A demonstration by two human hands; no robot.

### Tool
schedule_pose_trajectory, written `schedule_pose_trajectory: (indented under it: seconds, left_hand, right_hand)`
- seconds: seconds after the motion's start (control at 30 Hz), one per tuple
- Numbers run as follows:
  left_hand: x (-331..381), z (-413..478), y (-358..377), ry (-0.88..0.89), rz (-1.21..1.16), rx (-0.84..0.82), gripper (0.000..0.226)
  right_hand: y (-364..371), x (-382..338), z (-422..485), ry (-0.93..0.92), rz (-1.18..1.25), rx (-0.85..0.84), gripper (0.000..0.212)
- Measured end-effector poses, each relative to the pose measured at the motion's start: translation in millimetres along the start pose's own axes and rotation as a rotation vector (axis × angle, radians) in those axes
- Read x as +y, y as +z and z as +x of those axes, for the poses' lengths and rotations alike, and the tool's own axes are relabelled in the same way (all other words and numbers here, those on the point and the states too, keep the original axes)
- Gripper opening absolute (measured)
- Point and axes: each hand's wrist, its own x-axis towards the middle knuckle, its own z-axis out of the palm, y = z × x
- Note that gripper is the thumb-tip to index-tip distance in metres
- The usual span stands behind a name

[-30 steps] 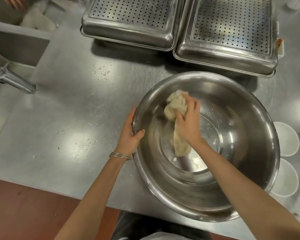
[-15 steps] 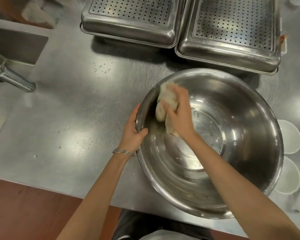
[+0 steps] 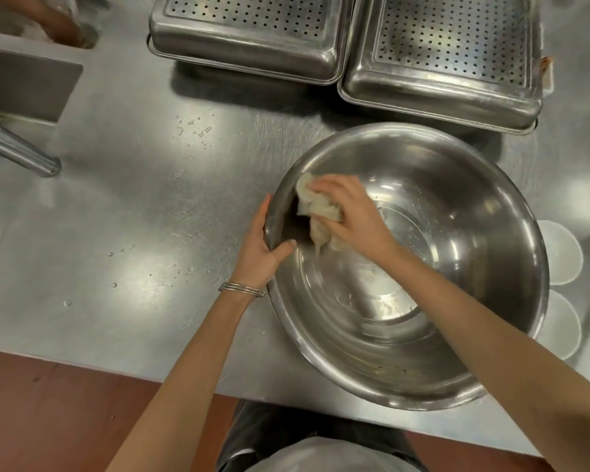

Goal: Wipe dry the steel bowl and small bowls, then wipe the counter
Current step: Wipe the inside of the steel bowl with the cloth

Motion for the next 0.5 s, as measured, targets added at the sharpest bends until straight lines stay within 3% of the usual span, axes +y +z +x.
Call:
schedule_pose_trajectory:
  seconds: [0.13, 0.23, 0.37, 0.5]
  left_hand:
    - [-6, -22, 6, -0.004, 0.002, 0.043, 0.088]
    - [-12, -33, 14, 0.015, -0.007, 0.087, 0.088]
    - [-10, -29, 15, 0.031, -0.038, 0.109, 0.084]
    - [-12, -22, 7, 0.052, 0.01, 0.08, 0.082]
  right_hand:
    - [-4, 33, 9, 0.422, -0.023, 0.216, 0.05]
    - [23, 38, 6, 0.535, -0.154, 0.052, 0.074]
    - [53, 10, -34, 0.298, -0.341, -0.225, 0.066]
    - [43, -3, -80, -0.059, -0.298, -0.457, 0.055]
